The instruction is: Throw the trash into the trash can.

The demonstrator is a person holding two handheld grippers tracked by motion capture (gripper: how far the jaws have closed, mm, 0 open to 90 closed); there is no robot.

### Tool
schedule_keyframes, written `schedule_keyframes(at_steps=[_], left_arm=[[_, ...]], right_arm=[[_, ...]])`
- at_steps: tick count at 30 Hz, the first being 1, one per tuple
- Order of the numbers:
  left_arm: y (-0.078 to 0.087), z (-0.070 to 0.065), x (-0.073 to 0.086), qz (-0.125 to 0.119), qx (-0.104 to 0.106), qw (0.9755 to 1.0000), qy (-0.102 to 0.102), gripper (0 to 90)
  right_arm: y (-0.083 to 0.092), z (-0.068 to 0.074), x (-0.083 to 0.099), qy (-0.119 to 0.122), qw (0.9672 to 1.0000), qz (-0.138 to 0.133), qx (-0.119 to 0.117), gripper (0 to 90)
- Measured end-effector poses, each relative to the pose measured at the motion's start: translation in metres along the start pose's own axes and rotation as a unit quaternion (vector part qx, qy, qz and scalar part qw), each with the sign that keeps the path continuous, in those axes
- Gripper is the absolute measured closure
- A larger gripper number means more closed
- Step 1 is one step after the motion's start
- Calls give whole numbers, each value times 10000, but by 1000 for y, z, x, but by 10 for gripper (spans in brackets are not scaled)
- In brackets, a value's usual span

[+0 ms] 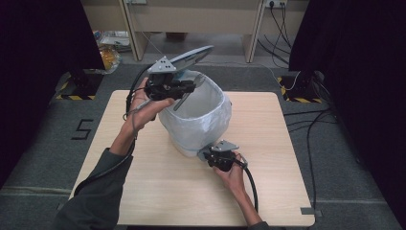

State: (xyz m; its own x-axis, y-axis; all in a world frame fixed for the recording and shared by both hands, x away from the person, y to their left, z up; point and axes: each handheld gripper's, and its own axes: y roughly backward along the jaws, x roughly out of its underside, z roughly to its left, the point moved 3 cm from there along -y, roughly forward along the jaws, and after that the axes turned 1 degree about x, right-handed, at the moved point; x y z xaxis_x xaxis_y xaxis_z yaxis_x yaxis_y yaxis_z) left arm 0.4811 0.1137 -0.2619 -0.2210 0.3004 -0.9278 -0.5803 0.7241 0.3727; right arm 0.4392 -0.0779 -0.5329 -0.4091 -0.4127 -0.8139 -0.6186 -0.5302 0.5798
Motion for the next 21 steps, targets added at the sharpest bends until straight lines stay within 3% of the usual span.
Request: schedule_keyframes(at_steps=[9, 13, 14, 21], left_arm=[[2, -4, 1, -47, -41, 10000, -64, 722], [5, -7, 0, -56, 49, 10000, -32, 671], [7, -9, 1, -65, 150, 9999, 10, 663], [14, -15, 8, -65, 262, 9996, 27, 582]], right_arm=[[0, 0, 0, 4, 10000, 1, 3, 668], [0, 0, 0, 6, 10000, -1, 3, 668], [0, 0, 0, 4, 10000, 1, 2, 668], [0, 0, 0, 2, 10000, 0, 0, 668]])
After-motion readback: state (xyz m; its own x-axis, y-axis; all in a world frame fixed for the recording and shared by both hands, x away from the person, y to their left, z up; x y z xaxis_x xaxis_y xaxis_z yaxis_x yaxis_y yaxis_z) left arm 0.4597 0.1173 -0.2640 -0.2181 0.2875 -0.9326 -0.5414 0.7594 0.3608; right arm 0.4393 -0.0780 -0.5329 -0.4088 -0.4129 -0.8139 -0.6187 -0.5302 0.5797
